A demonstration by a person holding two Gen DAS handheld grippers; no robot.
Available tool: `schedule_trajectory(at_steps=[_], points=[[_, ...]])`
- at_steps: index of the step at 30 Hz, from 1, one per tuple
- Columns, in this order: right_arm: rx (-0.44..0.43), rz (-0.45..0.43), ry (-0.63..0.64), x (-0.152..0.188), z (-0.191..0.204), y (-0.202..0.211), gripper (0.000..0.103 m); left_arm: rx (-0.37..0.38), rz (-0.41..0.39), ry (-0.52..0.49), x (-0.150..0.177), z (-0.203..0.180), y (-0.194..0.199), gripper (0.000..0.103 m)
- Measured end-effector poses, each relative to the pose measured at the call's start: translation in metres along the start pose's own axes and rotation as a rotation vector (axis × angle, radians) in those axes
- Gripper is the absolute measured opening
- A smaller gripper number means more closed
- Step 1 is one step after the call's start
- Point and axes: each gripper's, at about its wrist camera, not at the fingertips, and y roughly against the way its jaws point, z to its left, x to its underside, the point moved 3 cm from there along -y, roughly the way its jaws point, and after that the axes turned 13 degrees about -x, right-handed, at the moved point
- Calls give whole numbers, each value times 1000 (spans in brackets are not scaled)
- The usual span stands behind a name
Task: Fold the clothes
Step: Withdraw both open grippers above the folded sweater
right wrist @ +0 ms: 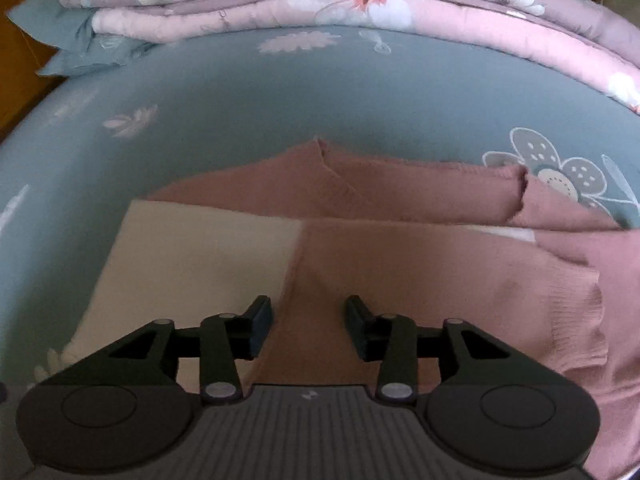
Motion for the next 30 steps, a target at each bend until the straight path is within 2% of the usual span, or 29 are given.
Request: schedule_trajectory(at_steps=[3, 5, 7, 10, 13, 16, 19, 21, 22, 24, 26, 29, 30], points=[[-49, -45, 23, 10, 9, 39, 47, -6, 22, -6, 0, -11, -2, 92], [-59, -85, 57, 21, 10, 72, 51, -10, 41, 21, -2, -22, -3, 92], [-61, -121, 61, 33, -3, 98, 54, 17, 60, 18, -8, -44, -4, 92], [-42, -154, -32, 42, -44, 118, 54, 92, 76, -100, -24, -88, -13, 92], [-42, -215, -187, 37, -95, 123, 54, 119, 86, -139, -38, -124, -43, 93], [-26, -266, -286, 29, -139, 114, 54, 81, 115, -189, -37, -143, -82, 93], [-38, -260, -307, 27, -162, 89, 54, -40, 144, -230, -26, -140, -113, 93], [-42, -230, -290, 32, -173, 75, 54, -104, 191, -257, -15, -129, -128, 93], [-38, -211, -287, 37, -178, 68, 54, -116, 198, -283, -9, -125, -132, 93], [-56, -236, -257, 44, -183, 67, 54, -104, 171, -360, -3, -127, -127, 93], [-26, -220, -280, 47, -189, 72, 54, -122, 182, -402, -3, -133, -119, 93], [-66, -262, -302, 57, -185, 99, 55, -114, 145, -430, -11, -142, -105, 93], [-48, -265, -300, 62, -182, 108, 58, -115, 125, -445, -13, -145, -102, 93]])
